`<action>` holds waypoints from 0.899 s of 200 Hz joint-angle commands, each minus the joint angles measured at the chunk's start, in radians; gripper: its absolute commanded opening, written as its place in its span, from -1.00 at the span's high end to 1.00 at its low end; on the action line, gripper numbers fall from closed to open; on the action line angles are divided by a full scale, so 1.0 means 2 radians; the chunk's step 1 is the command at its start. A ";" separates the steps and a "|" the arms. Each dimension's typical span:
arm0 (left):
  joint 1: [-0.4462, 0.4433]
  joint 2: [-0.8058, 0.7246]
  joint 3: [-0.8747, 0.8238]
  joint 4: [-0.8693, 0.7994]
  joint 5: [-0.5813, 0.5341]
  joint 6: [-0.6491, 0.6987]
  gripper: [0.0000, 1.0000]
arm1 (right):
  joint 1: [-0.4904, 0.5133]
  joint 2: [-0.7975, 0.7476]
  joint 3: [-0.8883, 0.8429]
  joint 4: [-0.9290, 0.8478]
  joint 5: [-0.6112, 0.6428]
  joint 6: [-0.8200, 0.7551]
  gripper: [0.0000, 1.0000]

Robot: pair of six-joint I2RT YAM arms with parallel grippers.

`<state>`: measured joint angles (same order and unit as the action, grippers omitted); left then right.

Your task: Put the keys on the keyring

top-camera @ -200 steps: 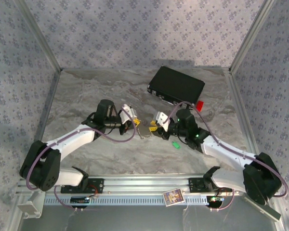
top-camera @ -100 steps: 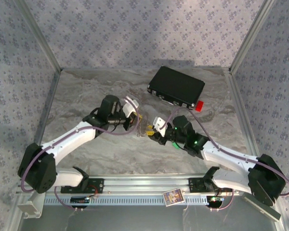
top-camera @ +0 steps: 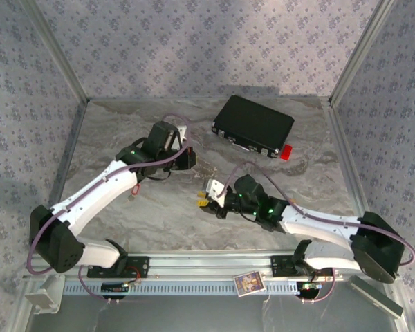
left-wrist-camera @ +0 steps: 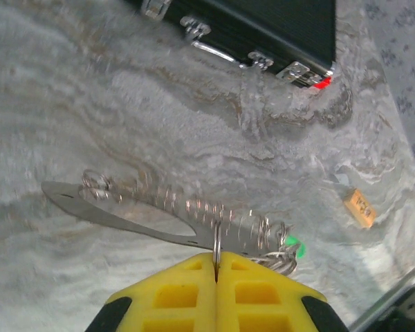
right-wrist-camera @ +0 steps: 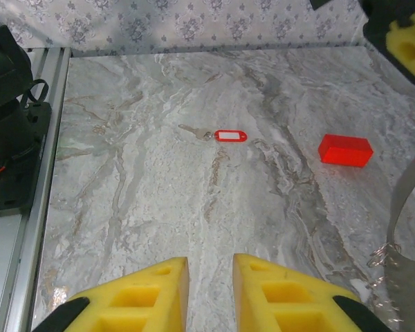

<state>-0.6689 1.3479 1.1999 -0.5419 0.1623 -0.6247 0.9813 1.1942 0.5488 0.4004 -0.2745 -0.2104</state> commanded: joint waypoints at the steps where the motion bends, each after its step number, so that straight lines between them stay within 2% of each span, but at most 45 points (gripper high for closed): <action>1: -0.002 -0.002 0.025 -0.054 -0.011 -0.134 1.00 | 0.012 0.024 0.017 0.064 0.022 0.016 0.55; 21: -0.002 0.001 0.043 -0.102 -0.008 -0.205 1.00 | 0.014 0.049 0.018 0.104 0.062 0.019 0.58; 51: -0.002 0.003 0.070 -0.168 -0.002 -0.278 1.00 | 0.012 0.081 0.017 0.147 0.108 0.008 0.67; 77: -0.002 -0.002 0.069 -0.190 0.025 -0.338 1.00 | 0.014 0.097 0.013 0.176 0.127 -0.012 0.69; 127: -0.002 -0.002 0.056 -0.174 0.068 -0.391 1.00 | 0.020 0.118 -0.004 0.248 0.140 -0.035 0.62; 180: -0.002 -0.011 0.049 -0.188 0.078 -0.408 1.00 | 0.018 0.127 -0.035 0.295 0.159 -0.051 0.55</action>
<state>-0.6689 1.3529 1.3064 -0.8894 0.2817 -1.3811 1.0153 1.4414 0.5125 0.8959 0.0120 -0.2852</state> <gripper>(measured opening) 0.046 0.217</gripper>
